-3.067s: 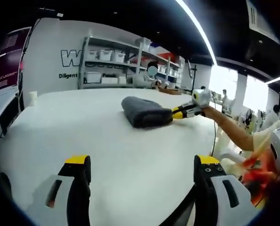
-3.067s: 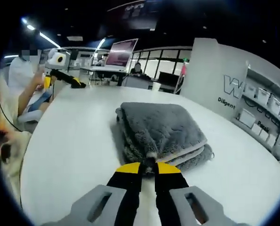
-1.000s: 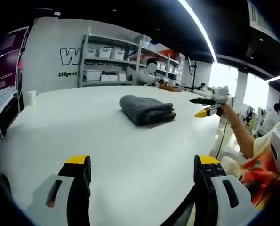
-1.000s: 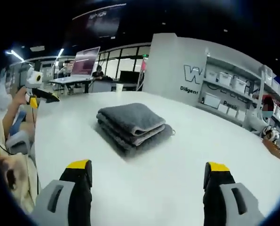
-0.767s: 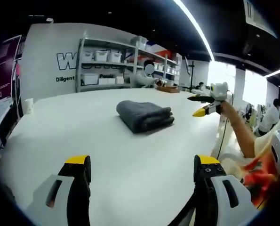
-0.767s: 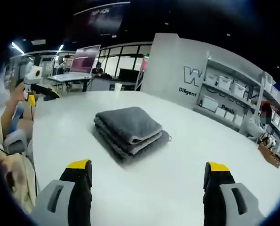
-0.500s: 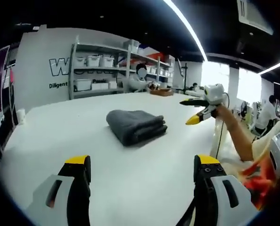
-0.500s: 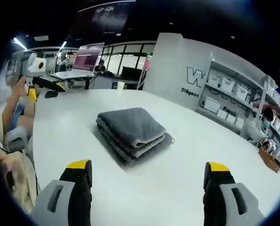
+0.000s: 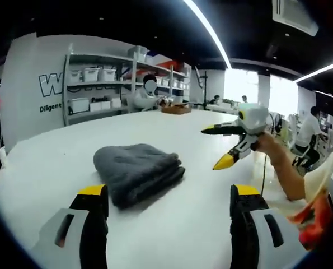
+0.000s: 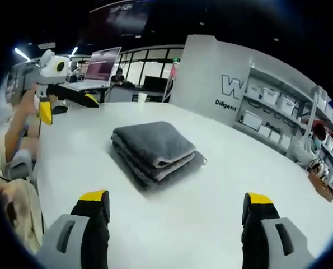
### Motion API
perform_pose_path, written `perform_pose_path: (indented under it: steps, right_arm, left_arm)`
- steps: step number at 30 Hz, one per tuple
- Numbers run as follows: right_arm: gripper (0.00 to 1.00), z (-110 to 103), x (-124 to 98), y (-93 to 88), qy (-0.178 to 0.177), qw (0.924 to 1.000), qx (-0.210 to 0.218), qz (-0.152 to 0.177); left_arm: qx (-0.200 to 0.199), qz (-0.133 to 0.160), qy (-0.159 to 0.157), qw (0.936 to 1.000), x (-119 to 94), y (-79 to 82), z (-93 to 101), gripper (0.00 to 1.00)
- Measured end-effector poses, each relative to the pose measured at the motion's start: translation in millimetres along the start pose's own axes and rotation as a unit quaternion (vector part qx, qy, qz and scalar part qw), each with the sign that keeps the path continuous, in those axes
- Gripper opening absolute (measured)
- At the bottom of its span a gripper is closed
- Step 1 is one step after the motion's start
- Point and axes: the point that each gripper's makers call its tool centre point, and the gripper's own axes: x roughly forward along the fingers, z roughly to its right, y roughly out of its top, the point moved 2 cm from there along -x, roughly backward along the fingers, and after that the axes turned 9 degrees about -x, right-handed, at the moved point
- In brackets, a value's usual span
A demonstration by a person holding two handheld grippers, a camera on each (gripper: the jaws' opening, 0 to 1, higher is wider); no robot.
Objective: Open the folded towel by lifting each exposed corner and separating the folded layers until the towel lies flat within the target outline without major curled edges
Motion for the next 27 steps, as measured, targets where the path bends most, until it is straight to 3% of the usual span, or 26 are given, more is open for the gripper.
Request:
perform_pose_path:
  steps: [5,13,17,22,27]
  right_arm:
    - [0.99,-1,-2,3.2,0.003,1.0,0.0,0.007]
    - [0.99,-3,-5,6.3,0.01,0.9999,-0.005,0.011]
    - [0.99,-3,-6,6.4,0.013,0.9998,-0.007,0.011]
    - [0.99,1,-9,8.1,0.008,0.9998,-0.003,0.016]
    - [0.99,1,-10,7.5,0.008,0.9998,-0.003,0.017]
  left_arm:
    - [0.02,-0.014,0.009,0.9997,28,7.8,-3.7,0.86]
    - [0.054,-0.013,-0.018,0.9983,76,19.4,15.1,0.75]
    - [0.091,-0.04,-0.021,0.9949,100,12.0,19.7,0.55]
    - [0.092,-0.048,-0.025,0.9943,122,7.6,22.0,0.52]
    - [0.089,-0.046,-0.025,0.9946,137,5.1,22.3,0.39]
